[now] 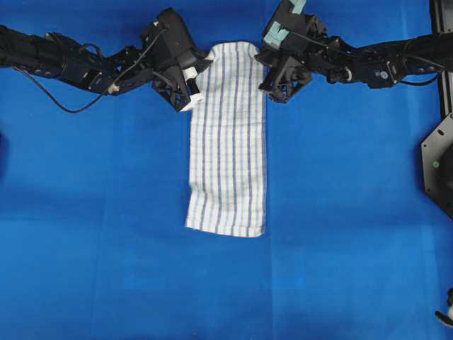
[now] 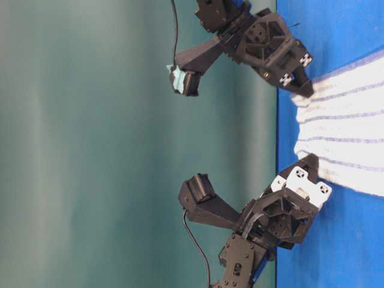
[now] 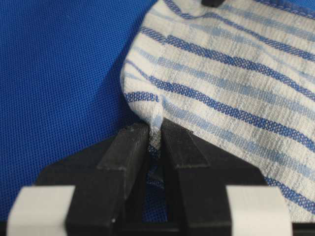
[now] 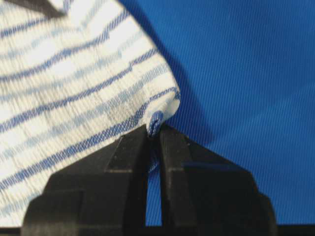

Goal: Fold the blue towel.
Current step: 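Lift the top end of the strip with both grippers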

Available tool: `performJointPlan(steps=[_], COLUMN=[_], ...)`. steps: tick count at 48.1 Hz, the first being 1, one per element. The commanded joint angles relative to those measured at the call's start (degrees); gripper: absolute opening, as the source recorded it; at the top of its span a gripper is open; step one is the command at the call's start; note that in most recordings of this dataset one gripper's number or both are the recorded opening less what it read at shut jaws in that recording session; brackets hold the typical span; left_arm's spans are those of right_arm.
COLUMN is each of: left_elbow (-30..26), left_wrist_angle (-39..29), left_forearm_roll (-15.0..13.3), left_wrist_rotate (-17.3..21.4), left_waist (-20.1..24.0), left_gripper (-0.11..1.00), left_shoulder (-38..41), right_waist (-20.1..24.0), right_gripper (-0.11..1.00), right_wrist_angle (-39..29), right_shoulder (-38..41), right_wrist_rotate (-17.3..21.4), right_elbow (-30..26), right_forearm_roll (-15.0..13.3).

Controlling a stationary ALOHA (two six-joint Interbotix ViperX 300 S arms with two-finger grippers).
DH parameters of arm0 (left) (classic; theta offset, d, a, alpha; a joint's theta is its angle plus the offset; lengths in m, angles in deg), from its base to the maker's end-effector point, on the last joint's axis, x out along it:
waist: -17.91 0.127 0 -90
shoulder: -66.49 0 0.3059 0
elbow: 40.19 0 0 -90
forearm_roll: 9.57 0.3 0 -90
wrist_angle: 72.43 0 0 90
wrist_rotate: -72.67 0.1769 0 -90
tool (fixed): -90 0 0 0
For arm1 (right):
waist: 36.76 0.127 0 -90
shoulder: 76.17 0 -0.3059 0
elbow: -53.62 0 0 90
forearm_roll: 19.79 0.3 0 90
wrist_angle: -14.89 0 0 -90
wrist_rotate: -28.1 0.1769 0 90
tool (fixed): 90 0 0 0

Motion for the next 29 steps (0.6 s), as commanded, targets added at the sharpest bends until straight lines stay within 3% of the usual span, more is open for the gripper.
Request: performJointPlan(steps=[1, 9, 29], left_elbow=[-0.18, -0.44, 0.44], left_wrist_angle=[0.0, 0.09, -0.35], left_forearm_roll=[-0.26, -0.26, 0.26], left_wrist_rotate=[0.26, 0.26, 1.49], left_waist=[2.64, 5.27, 5.19], left_gripper=[0.05, 0.04, 0.04], left_shoulder=[-0.7, -0.79, -4.75], right_waist=[-0.7, -1.93, -2.02], right_gripper=[0.06, 0.06, 0.06], right_wrist_angle=[1.23, 1.32, 0.79], right_shoulder=[-0.26, 0.26, -2.9], right_wrist_rotate=[-0.09, -0.09, 0.44], right_elbow=[-2.29, -4.13, -2.64], right_forearm_roll=[-0.09, -0.18, -0.09])
